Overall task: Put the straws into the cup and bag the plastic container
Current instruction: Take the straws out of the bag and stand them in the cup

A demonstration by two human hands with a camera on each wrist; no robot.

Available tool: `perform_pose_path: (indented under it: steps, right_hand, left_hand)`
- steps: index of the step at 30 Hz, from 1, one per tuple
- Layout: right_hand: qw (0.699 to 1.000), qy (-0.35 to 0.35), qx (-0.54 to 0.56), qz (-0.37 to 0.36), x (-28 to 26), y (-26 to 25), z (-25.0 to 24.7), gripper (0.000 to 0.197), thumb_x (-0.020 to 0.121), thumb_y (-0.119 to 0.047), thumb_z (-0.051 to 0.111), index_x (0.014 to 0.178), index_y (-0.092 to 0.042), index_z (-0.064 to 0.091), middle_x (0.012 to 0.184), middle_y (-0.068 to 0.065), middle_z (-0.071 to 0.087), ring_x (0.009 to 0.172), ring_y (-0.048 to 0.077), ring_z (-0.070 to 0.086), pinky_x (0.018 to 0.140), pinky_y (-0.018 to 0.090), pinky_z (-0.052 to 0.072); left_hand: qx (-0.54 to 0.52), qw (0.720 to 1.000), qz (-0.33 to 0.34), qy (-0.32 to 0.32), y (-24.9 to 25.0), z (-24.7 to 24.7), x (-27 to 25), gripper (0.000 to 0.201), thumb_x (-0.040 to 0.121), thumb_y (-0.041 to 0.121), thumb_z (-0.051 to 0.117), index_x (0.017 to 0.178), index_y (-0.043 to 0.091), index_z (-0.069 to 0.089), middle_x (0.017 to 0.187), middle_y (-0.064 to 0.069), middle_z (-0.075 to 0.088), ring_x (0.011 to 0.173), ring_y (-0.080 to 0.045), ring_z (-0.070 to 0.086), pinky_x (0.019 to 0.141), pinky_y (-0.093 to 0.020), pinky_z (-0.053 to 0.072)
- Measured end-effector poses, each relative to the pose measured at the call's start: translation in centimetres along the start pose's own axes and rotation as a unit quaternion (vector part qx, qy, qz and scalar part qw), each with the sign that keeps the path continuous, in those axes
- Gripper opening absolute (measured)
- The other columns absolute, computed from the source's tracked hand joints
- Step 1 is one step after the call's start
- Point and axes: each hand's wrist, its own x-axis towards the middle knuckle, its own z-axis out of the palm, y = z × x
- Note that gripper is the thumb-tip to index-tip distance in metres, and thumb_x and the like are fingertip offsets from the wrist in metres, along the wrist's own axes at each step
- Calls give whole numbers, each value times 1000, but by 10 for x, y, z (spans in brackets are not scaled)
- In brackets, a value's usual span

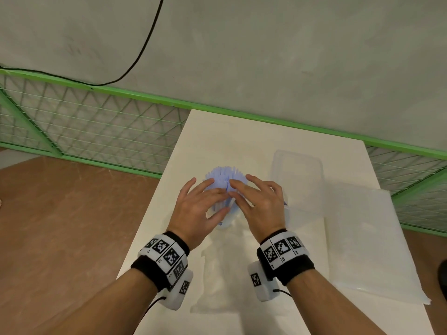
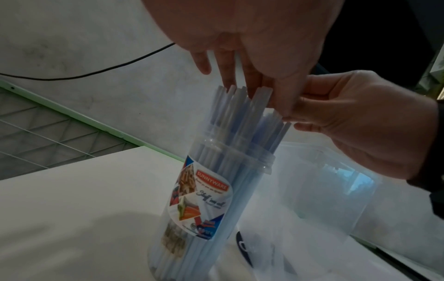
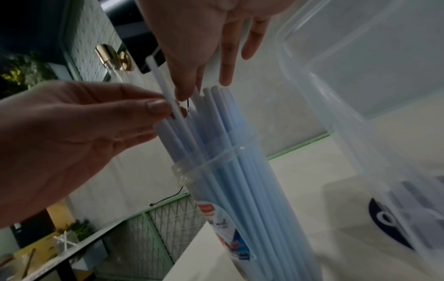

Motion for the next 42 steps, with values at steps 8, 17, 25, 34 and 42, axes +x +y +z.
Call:
perform_pose_path:
  steps: [8, 17, 25, 34, 42]
  right_hand:
    - [995, -30, 89, 19, -9, -12, -5, 28, 96, -22, 53, 119, -19, 70, 107, -11, 72, 95, 17, 61, 79, 41, 47]
    - [998, -4, 46, 47, -7, -23, -10, 16, 89, -28, 61, 100, -24, 72, 81, -12, 70, 77, 13, 60, 74, 35, 40]
    - [1000, 23, 11, 4, -8, -12, -6, 14, 85, -25, 62, 79, -19, 74, 66, -8, 66, 67, 18, 58, 62, 38, 49]
    - [997, -15, -68, -31, -24, -10, -9, 36, 90, -17, 64, 125, -24, 66, 134, -12, 59, 116, 18, 54, 90, 39, 40]
    - [982, -143, -126, -1, -52, -16, -11, 69, 82, -13, 48, 149, -19, 37, 157, -9, 32, 145, 20, 30, 102, 50, 36]
  left_hand:
    - [-3, 998, -6, 56, 21, -5, 14, 13, 88, 34, 64, 97, 28, 71, 91, 16, 70, 102, -5, 61, 96, -43, 30]
    - [15, 998, -25, 51, 5, -1, 11, 13, 83, 35, 64, 76, 29, 72, 75, 18, 69, 91, -1, 60, 89, -44, 27]
    - [48, 998, -8, 27, 1, 0, 9, 16, 82, 33, 67, 67, 29, 67, 78, 20, 67, 96, -6, 61, 85, -42, 24]
    - [71, 997, -33, -23, 12, -9, 1, 26, 93, 32, 55, 118, 29, 65, 137, 9, 54, 127, -6, 49, 96, -43, 27]
    - [181, 966, 7, -182, 15, -5, -12, 51, 96, 29, 42, 146, 18, 42, 156, 6, 33, 146, -10, 26, 112, -55, 20]
